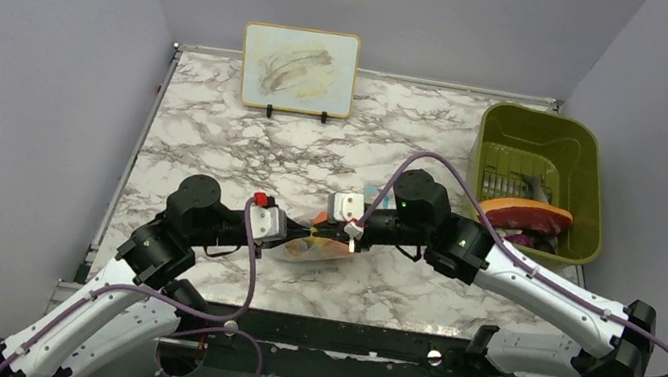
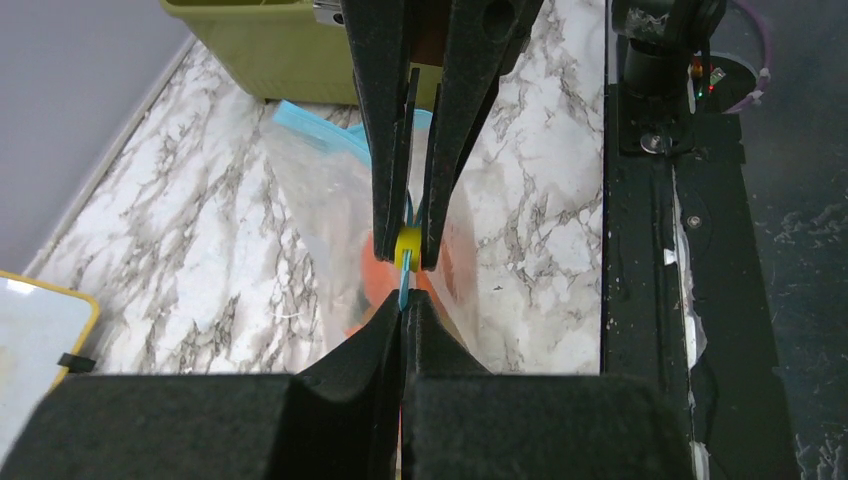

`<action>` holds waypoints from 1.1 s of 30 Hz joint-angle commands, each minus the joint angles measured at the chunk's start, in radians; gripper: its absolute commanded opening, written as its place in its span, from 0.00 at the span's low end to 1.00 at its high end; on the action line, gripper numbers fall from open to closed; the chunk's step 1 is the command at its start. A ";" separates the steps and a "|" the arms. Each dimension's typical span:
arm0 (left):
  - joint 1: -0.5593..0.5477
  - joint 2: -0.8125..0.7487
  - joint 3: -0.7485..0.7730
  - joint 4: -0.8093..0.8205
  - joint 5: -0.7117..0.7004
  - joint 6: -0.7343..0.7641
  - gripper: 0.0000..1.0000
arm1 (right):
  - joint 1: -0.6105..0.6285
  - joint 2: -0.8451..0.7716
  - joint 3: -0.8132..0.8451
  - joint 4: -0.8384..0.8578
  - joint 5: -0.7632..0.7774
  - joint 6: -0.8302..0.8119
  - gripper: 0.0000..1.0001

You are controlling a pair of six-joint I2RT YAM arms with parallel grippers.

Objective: Place the food in the zip-top bag and seal the zipper
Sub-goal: Zip the zipper food storage bag at the center of the board.

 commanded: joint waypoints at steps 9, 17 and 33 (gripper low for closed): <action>0.001 -0.044 0.102 -0.090 0.006 0.080 0.00 | -0.007 -0.104 -0.033 -0.085 0.112 0.010 0.01; 0.001 -0.055 0.074 -0.056 0.001 0.065 0.11 | -0.006 -0.101 -0.017 -0.027 0.029 0.052 0.01; 0.000 -0.027 0.062 0.021 0.028 0.067 0.59 | -0.006 -0.021 0.054 0.009 0.011 0.124 0.01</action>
